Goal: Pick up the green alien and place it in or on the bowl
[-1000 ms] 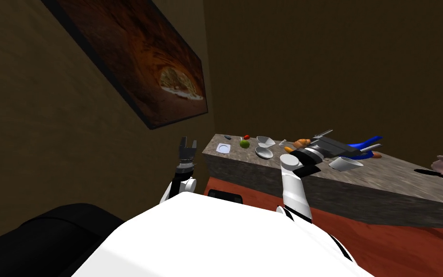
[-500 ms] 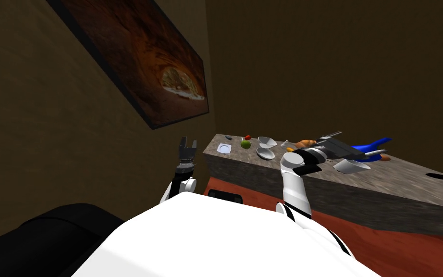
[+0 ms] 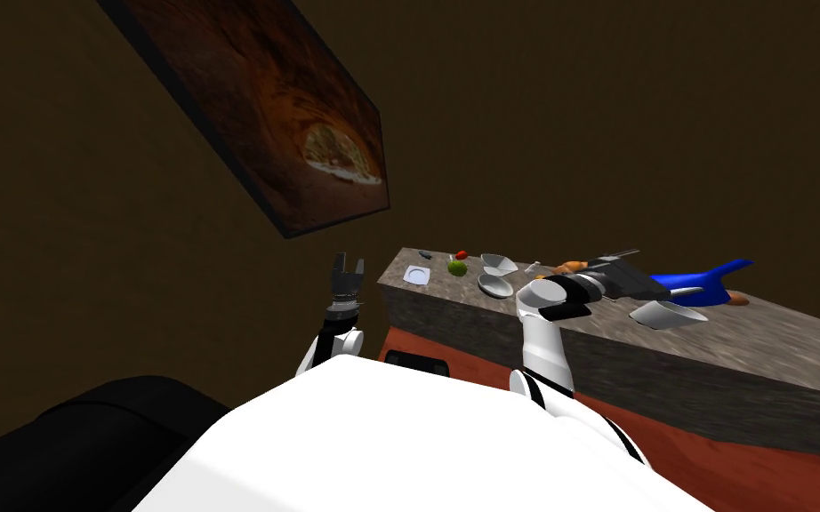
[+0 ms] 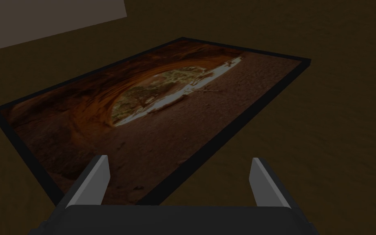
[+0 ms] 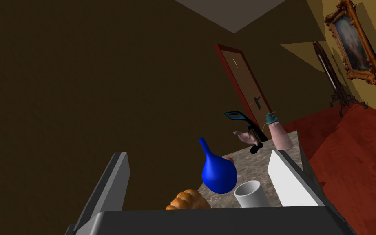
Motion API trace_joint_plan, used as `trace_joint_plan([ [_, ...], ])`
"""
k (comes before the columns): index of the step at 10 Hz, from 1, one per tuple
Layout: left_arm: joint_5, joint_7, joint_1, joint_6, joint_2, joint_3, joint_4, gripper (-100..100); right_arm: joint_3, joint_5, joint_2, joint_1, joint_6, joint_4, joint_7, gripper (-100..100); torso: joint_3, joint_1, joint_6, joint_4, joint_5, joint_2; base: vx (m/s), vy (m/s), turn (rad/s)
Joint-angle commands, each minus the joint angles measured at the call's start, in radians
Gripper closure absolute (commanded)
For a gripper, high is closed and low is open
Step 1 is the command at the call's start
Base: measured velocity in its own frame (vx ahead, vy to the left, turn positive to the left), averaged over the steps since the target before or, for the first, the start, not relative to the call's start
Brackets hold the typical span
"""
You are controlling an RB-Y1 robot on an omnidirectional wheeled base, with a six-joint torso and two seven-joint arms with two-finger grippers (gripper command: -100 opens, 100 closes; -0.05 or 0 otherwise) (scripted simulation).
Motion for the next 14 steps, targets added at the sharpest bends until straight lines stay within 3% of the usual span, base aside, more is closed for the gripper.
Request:
trace_joint_plan([
  [1,0.000,0.000,0.000,0.000,0.000,0.000,0.000,0,-0.002,-0.050,-0.002,-0.020,-0.035,0.012,-0.005,-100,0.000,0.000,0.000,0.000,0.000,0.000,0.012,0.006,0.052],
  [2,0.000,0.000,0.000,0.000,0.000,0.000,0.000,0,-0.002,-0.079,-0.002,-0.020,-0.035,0.012,-0.005,-100,0.000,0.000,0.000,0.000,0.000,-0.001,0.009,0.002,0.044],
  [3,0.000,0.000,0.000,0.000,0.000,0.000,0.000,0,-0.004,-0.107,-0.003,-0.039,-0.068,0.024,-0.009,-100,0.000,0.000,0.000,0.000,0.000,0.000,0.012,-0.006,0.060],
  [5,0.000,0.000,0.000,0.000,0.000,0.000,0.000,0,-0.004,-0.148,-0.003,-0.039,-0.068,0.024,-0.009,-100,0.000,0.000,0.000,0.000,0.000,-0.001,0.005,0.000,0.025],
  [8,0.000,0.000,0.000,0.000,0.000,0.000,0.000,0,-0.005,-0.243,-0.002,-0.079,-0.134,0.050,-0.016,-100,0.000,0.000,0.000,0.000,0.000,-0.001,0.014,0.000,0.069],
  [10,0.000,0.000,0.000,0.000,0.000,0.000,0.000,0,-0.005,-0.287,-0.002,-0.079,-0.134,0.050,-0.016,-100,0.000,0.000,0.000,0.000,0.000,-0.001,0.005,-0.005,0.030],
  [11,0.000,0.000,0.000,0.000,0.000,0.000,0.000,0,-0.005,-0.327,-0.001,-0.100,-0.167,0.065,-0.020,-100,0.000,0.000,0.000,0.000,0.000,0.000,0.015,-0.001,0.079],
  [14,0.000,0.000,0.000,0.000,0.000,0.000,0.000,0,-0.003,-0.415,0.002,-0.120,-0.200,0.081,-0.024,-100,-0.001,0.000,-0.001,0.000,0.000,-0.001,0.013,-0.002,0.069],
])
